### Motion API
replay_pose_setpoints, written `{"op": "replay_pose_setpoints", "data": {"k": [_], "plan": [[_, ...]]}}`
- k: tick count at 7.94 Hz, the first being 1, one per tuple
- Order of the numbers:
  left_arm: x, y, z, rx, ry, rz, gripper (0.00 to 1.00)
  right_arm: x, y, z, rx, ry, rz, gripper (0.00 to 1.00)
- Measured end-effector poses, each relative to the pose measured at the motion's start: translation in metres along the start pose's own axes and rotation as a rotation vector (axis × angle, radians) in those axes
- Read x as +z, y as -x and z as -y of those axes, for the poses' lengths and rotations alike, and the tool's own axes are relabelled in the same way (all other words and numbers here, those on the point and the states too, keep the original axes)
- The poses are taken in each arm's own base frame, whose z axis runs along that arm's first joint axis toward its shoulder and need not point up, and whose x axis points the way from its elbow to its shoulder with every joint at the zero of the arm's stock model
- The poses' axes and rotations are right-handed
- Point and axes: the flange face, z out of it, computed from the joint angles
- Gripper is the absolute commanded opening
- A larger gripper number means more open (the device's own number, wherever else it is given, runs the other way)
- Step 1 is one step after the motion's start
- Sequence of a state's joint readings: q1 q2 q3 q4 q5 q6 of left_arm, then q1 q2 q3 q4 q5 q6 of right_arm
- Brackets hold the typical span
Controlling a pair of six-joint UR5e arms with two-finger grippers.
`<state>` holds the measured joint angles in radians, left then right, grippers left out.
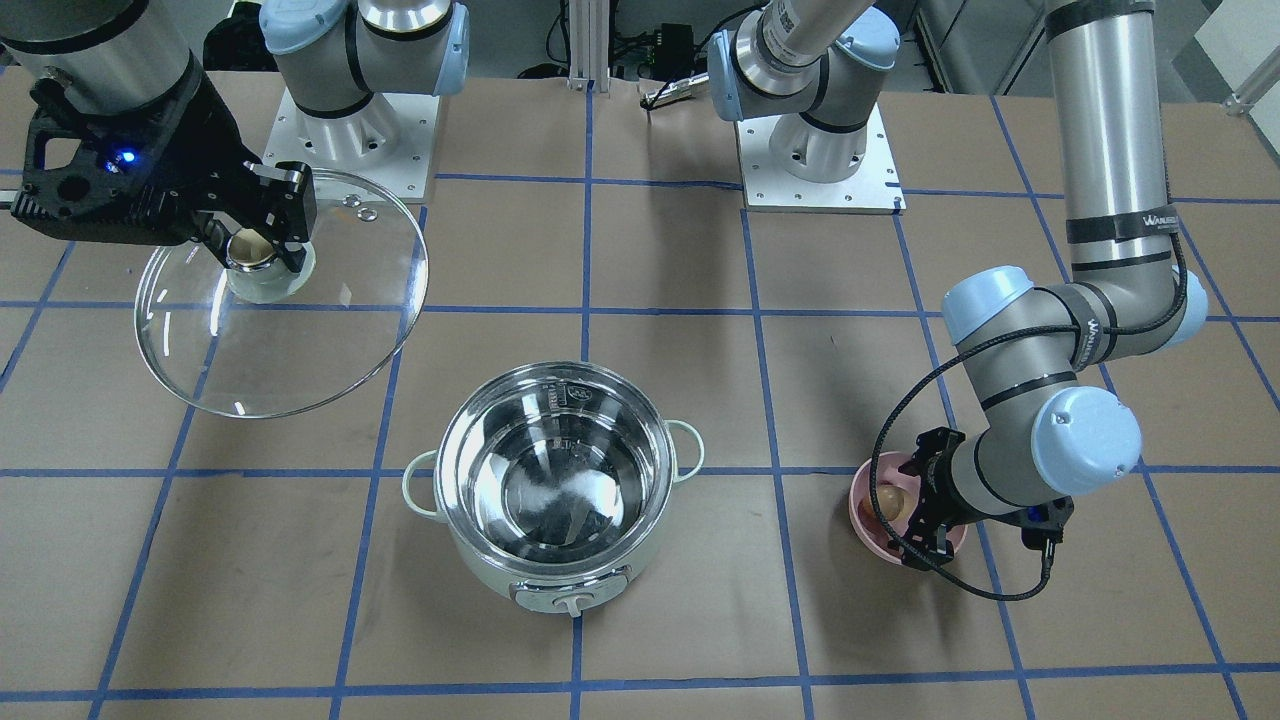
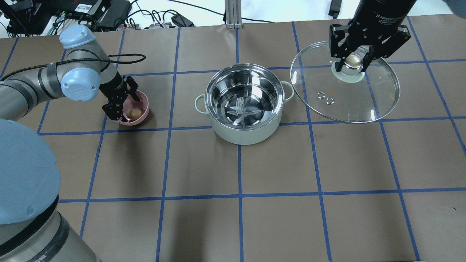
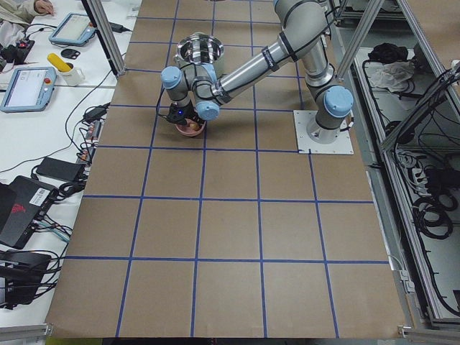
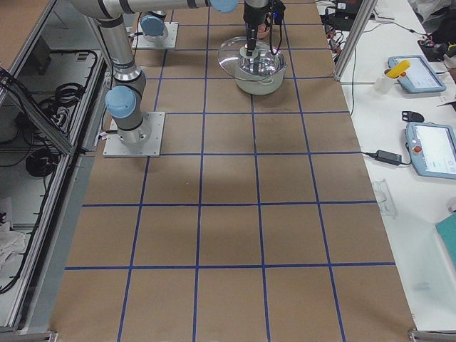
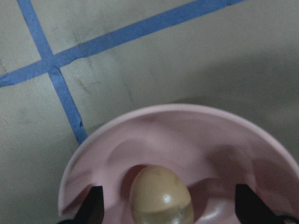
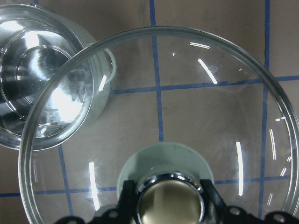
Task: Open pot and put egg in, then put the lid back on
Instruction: 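Close the left gripper on the egg in the bowl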
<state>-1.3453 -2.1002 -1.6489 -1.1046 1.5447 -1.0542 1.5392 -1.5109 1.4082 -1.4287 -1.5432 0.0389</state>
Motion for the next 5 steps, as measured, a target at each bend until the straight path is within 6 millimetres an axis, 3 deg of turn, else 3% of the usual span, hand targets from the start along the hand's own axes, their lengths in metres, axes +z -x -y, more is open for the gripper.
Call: {"op": "replay_pose_setpoints", "data": {"k": [1, 2, 5], "plan": [[0.0033, 0.0004, -0.0002, -0.001, 0.003, 0.005, 0.73, 0.0000, 0.0002, -0.0001, 0.000, 0.000, 0.000, 0.00], [0.0050, 0.0008, -0.0002, -0.001, 0.004, 0.008, 0.66, 0.0000, 0.0003, -0.0001, 0.000, 0.000, 0.000, 0.00], [0.0040, -0.0004, 0.0005, 0.000, -0.002, 0.001, 0.51, -0.0001, 0.0006, -0.0001, 0.001, -0.001, 0.001, 0.00]]}}
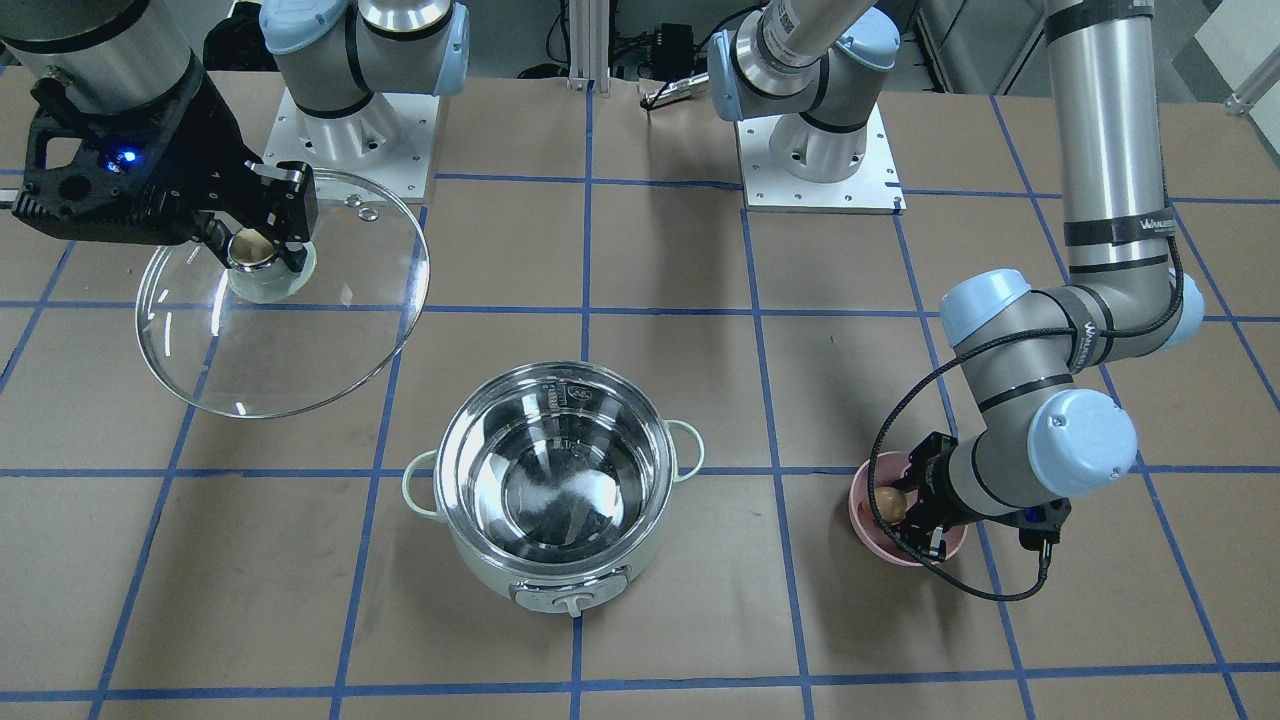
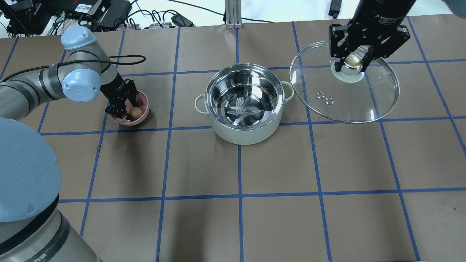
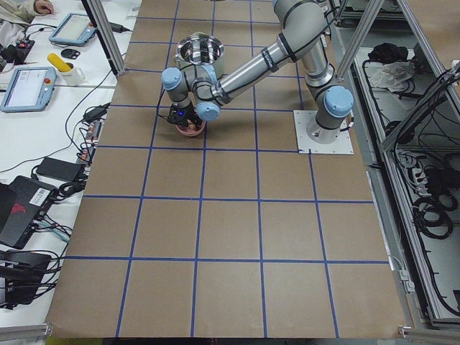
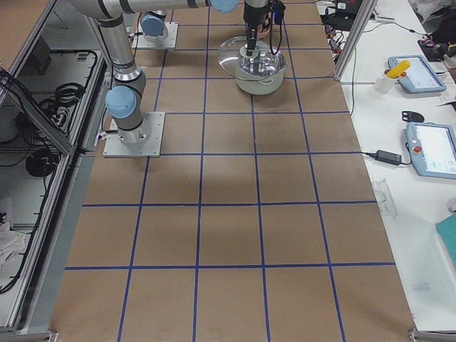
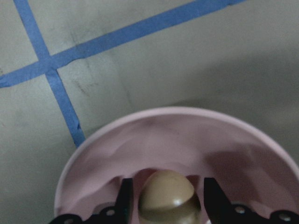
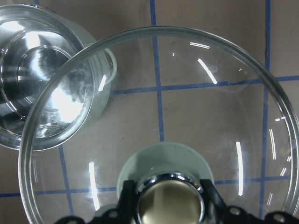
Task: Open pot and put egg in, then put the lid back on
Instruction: 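Close the left gripper on the egg in the bowl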
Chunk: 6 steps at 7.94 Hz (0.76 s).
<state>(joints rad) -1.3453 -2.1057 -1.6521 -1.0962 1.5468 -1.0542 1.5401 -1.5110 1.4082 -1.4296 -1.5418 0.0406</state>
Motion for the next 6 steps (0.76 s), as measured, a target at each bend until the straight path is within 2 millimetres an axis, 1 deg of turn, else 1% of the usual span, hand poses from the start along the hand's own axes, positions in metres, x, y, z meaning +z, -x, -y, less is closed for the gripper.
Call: {"op": "replay_pose_setpoints", "data": {"k": [2, 4, 6], "plan": [[-0.0041, -0.0024, 0.0012, 0.001, -0.009, -0.017, 0.40, 0.0000, 0.0004, -0.0001, 0.001, -0.001, 0.000, 0.00], [-0.0056, -0.0032, 0.0016, 0.002, -0.013, -0.023, 0.35, 0.0000, 0.0008, -0.0002, 0.002, 0.000, 0.001, 0.00], [-0.0060, -0.0034, 0.0017, 0.004, -0.013, -0.024, 0.24, 0.0000, 0.0009, -0.0002, 0.002, 0.000, 0.002, 0.00]]}}
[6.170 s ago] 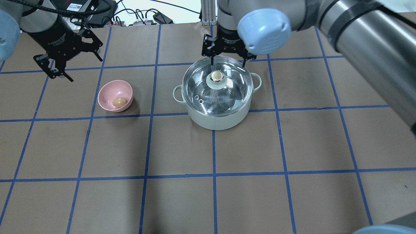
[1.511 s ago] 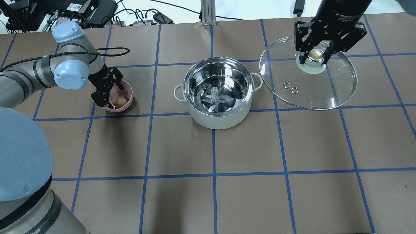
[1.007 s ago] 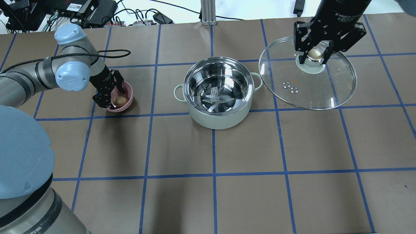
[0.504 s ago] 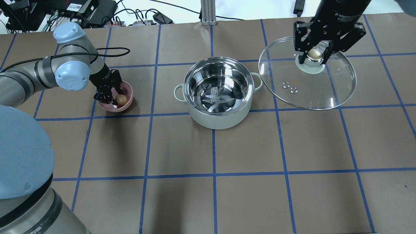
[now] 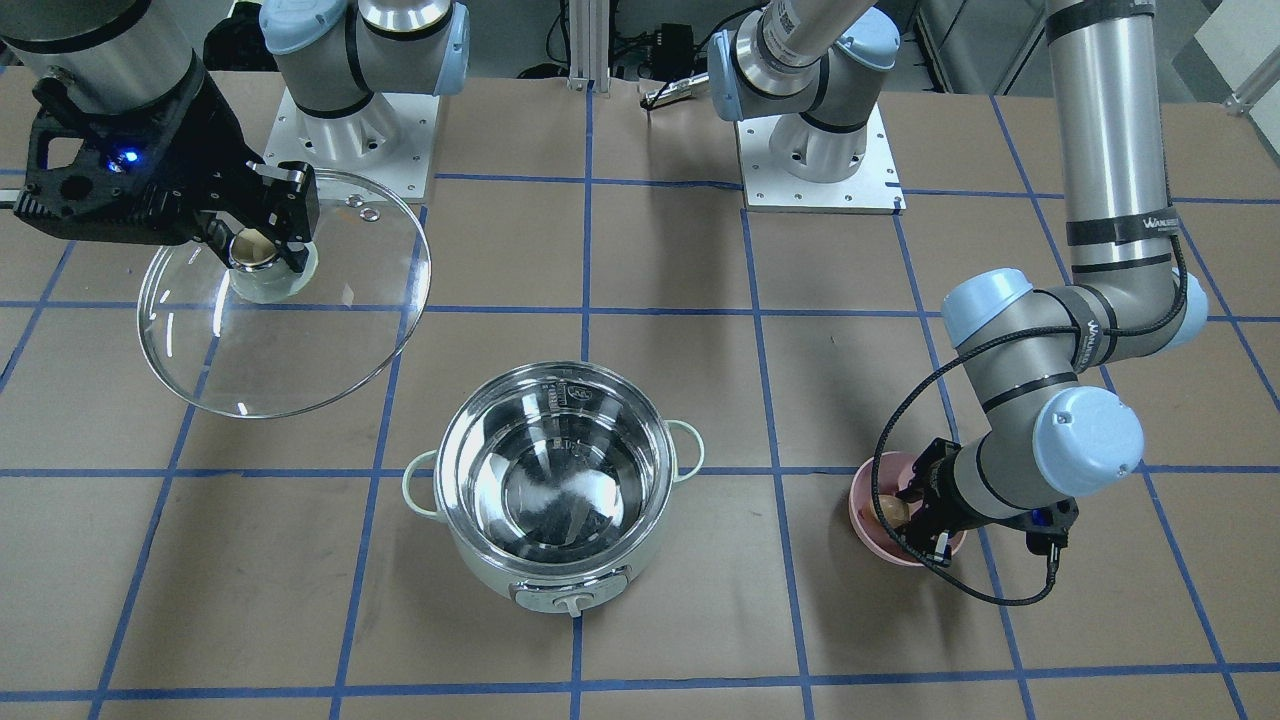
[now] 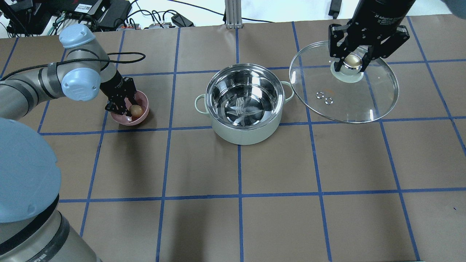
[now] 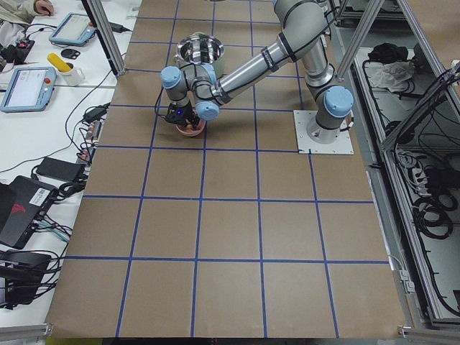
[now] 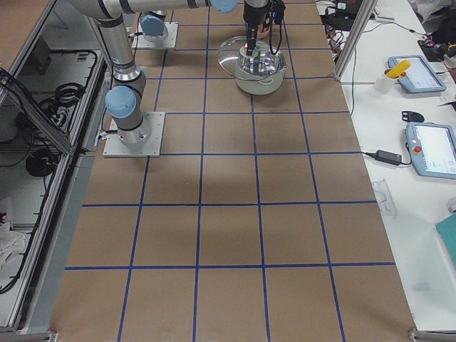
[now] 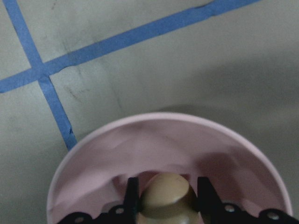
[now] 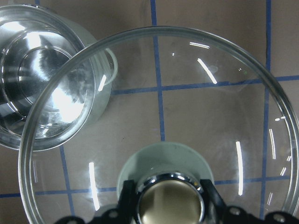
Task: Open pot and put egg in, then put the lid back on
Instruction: 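Close the left gripper on the egg in the bowl, then lift the egg with the left gripper and carry it over the pot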
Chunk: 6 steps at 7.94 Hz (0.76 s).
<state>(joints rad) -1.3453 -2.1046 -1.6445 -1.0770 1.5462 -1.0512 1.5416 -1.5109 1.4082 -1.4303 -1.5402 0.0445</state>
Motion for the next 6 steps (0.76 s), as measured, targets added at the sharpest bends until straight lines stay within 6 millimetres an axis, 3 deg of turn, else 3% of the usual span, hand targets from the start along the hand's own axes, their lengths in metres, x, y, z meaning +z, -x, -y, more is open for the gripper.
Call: {"op": "replay_pose_setpoints", "data": {"k": [5, 6], "plan": [[-0.004, 0.000, -0.001, 0.040, 0.004, -0.011, 0.00, 0.000, 0.000, 0.000, 0.000, 0.001, 0.000, 0.00], [-0.012, 0.000, -0.002, 0.051, -0.001, -0.022, 0.00, 0.001, 0.000, 0.000, 0.000, 0.002, 0.000, 0.00]]}}
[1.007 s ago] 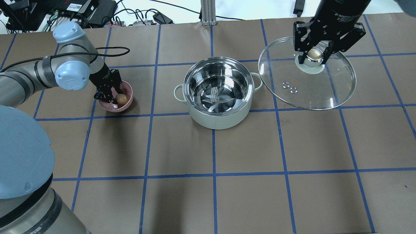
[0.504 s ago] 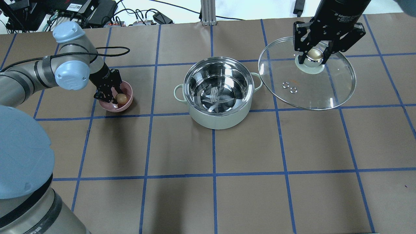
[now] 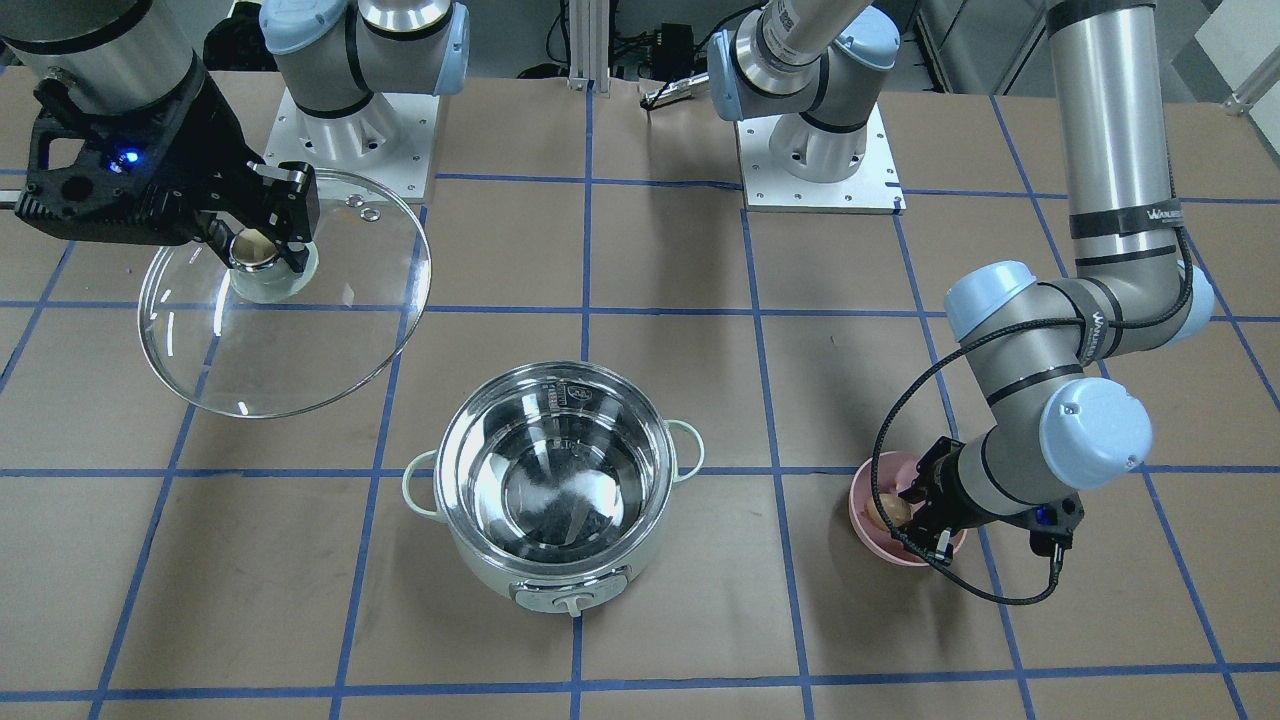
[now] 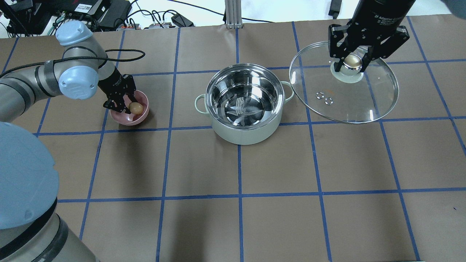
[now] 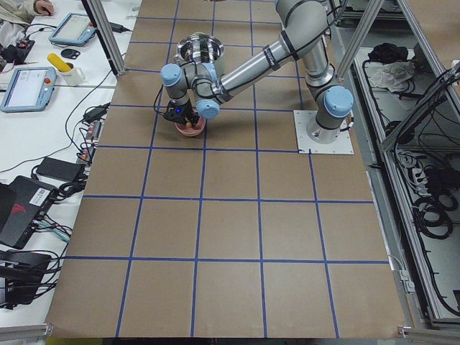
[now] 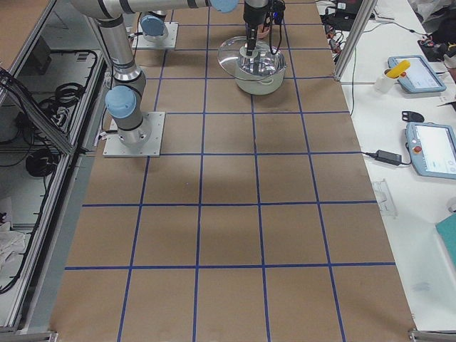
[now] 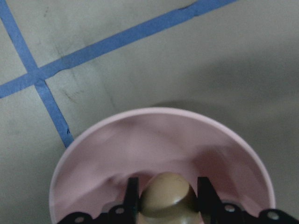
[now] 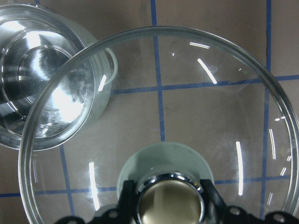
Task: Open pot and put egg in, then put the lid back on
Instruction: 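Lift the egg with the left gripper and carry it over the pot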
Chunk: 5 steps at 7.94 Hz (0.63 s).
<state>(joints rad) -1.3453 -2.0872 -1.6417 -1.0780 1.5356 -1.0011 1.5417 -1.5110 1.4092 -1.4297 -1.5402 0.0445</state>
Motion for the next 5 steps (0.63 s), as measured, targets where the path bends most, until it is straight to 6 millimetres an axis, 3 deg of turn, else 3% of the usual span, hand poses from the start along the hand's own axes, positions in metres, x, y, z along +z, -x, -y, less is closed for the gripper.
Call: {"op": "replay_pose_setpoints", "data": {"k": [3, 5], "plan": [[-0.030, 0.004, -0.003, 0.021, -0.029, -0.034, 0.00, 0.000, 0.000, 0.000, 0.000, 0.000, -0.001, 0.00], [-0.065, 0.015, -0.011, 0.023, -0.040, -0.044, 0.00, 0.000, 0.000, 0.000, 0.000, 0.000, -0.001, 0.00]]}}
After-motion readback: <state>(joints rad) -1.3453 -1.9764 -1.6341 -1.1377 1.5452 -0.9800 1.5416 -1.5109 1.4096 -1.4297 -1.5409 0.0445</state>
